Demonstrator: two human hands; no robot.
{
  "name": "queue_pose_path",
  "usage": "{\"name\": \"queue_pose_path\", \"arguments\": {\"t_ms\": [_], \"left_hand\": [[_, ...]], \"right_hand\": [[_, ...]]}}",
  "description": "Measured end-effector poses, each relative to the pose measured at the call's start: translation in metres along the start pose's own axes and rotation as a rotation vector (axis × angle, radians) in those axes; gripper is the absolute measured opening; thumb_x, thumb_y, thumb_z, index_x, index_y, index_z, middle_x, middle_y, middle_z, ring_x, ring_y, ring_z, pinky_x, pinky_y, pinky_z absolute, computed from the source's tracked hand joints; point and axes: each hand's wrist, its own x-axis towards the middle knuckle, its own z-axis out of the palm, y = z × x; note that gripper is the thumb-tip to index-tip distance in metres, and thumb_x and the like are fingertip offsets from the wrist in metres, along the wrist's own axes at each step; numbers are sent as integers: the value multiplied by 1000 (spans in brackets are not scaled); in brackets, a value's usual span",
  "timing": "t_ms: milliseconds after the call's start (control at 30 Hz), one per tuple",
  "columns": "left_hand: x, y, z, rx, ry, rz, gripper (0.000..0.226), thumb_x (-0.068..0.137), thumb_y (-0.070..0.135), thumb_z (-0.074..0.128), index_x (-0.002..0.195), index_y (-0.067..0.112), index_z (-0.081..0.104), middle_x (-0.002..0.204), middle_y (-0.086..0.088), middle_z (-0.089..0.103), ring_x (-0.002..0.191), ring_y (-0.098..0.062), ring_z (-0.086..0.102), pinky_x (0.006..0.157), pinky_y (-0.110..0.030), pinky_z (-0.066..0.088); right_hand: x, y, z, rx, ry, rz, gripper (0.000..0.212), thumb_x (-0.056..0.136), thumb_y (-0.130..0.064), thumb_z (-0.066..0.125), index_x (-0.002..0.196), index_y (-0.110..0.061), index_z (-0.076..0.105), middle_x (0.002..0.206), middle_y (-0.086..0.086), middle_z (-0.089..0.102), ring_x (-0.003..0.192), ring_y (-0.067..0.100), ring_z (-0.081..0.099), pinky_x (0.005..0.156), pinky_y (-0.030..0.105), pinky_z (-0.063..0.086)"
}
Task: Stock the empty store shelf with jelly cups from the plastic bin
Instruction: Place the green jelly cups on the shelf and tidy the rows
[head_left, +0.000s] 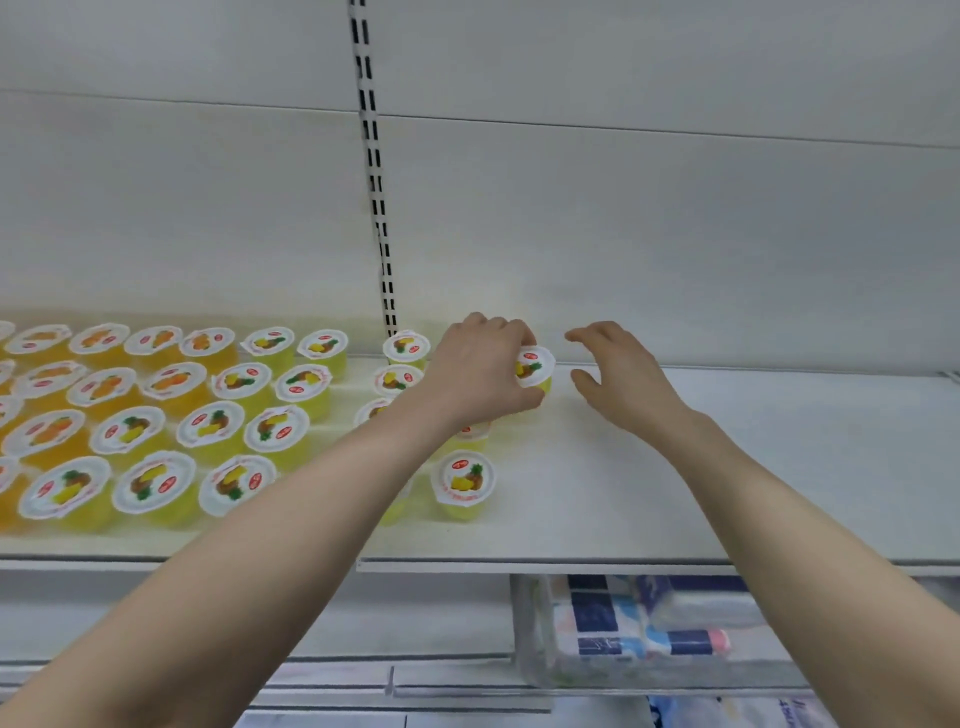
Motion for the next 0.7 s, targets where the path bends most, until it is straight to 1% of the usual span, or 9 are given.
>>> {"name": "queue_pose_path", "arguments": {"t_ms": [67, 167, 233, 333, 467, 533, 633, 700], "left_hand": [[4, 2, 8, 74, -57, 21, 58, 72, 53, 65, 121, 24, 57, 108, 1, 62, 103, -24, 49, 83, -33, 35], [4, 4, 17, 137, -114, 49, 58, 72, 54, 64, 122, 24, 58, 106, 0, 65, 101, -25, 48, 78, -32, 31], [4, 5, 20, 144, -125, 46, 56, 73, 53, 63, 120, 23, 60, 105, 0, 66, 100, -24, 48, 76, -31, 31], [4, 6, 20, 156, -134, 41, 55, 74, 52, 63, 121, 24, 60, 106, 0, 65, 101, -24, 48, 78, -33, 34], [4, 5, 20, 176, -150, 46, 55, 74, 49, 64, 124, 25, 59, 110, 1, 64, 102, -24, 47, 77, -32, 32], [2, 4, 21, 187, -147, 48, 58, 74, 52, 64, 126, 25, 58, 113, 1, 63, 103, -24, 48, 80, -33, 35], [-1, 4, 21, 178, -146, 34, 71, 71, 61, 66, 131, 25, 54, 121, 1, 60, 109, -25, 49, 91, -35, 37], [-5, 3, 17, 154, -135, 21, 74, 70, 66, 64, 131, 25, 54, 123, 1, 59, 110, -25, 49, 94, -36, 39]], "right_hand": [[-2, 6, -2, -19, 9, 9, 47, 92, -15, 58, 138, -13, 49, 137, 9, 47, 122, 28, 48, 103, 37, 38], [-3, 12, -3, -32, 16, 20, 46, 93, -16, 57, 138, -13, 50, 138, 9, 48, 122, 28, 48, 103, 37, 38], [-3, 14, -3, -35, 12, 21, 45, 94, -17, 57, 138, -14, 50, 138, 9, 48, 122, 28, 48, 103, 38, 38], [-2, 15, -2, -30, 9, 17, 44, 94, -17, 56, 138, -13, 50, 138, 9, 48, 122, 29, 48, 103, 39, 38], [0, 13, -3, -23, 4, 10, 43, 95, -18, 56, 137, -12, 50, 137, 10, 49, 122, 29, 48, 102, 40, 39], [1, 10, -4, -19, 7, 4, 43, 94, -17, 56, 137, -12, 51, 137, 10, 49, 122, 29, 48, 102, 41, 39], [2, 6, -7, -16, 10, -12, 43, 94, -17, 56, 137, -12, 51, 137, 10, 49, 122, 29, 48, 101, 42, 39], [2, 3, -10, -17, 13, -24, 43, 95, -18, 56, 137, -12, 51, 137, 10, 49, 123, 29, 48, 101, 41, 39]]}}
